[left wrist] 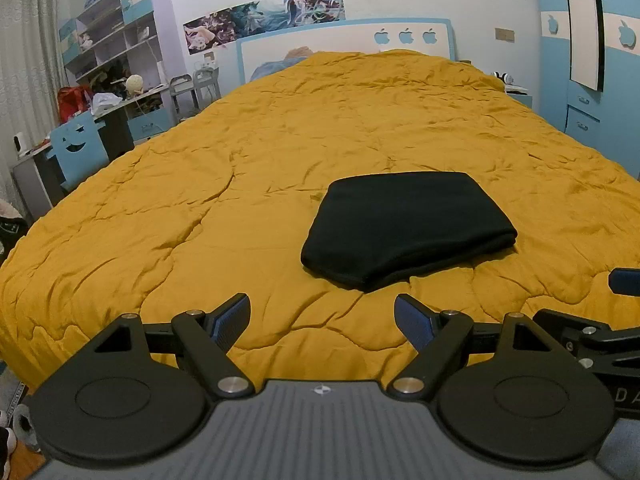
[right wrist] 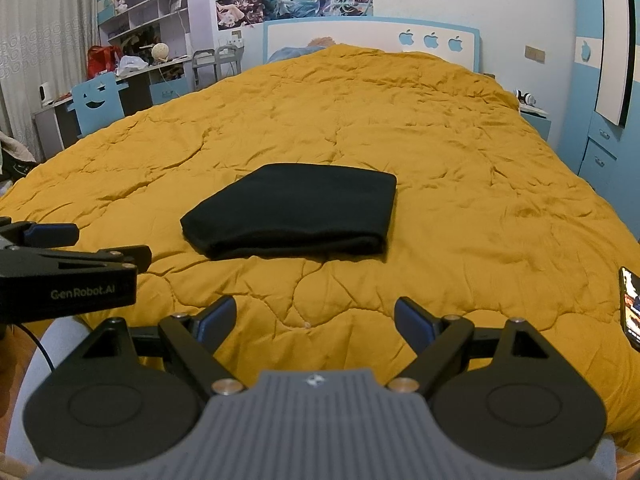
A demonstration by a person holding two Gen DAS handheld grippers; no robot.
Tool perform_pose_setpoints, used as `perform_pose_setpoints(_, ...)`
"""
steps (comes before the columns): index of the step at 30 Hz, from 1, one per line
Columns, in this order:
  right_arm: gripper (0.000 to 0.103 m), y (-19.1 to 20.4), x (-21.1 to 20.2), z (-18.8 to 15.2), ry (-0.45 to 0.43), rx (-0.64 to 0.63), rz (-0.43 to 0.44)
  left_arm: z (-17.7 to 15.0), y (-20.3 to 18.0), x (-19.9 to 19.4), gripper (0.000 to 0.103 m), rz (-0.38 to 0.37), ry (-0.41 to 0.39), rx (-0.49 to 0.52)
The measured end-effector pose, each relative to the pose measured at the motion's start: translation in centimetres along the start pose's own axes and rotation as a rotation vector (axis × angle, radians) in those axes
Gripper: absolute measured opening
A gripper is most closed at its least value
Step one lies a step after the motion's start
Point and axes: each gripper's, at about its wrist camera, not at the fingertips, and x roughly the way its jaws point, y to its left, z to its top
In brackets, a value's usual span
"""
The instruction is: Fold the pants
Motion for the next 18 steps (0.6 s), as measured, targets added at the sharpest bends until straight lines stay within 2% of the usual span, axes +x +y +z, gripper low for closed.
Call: perform_pose_setpoints(18, 0.082, 0.30, -0.08, 0.06, -0.004, -0.003, 0.001, -0.01, -0.04, -0.08, 0.096, 0.000, 0.004, 0.000)
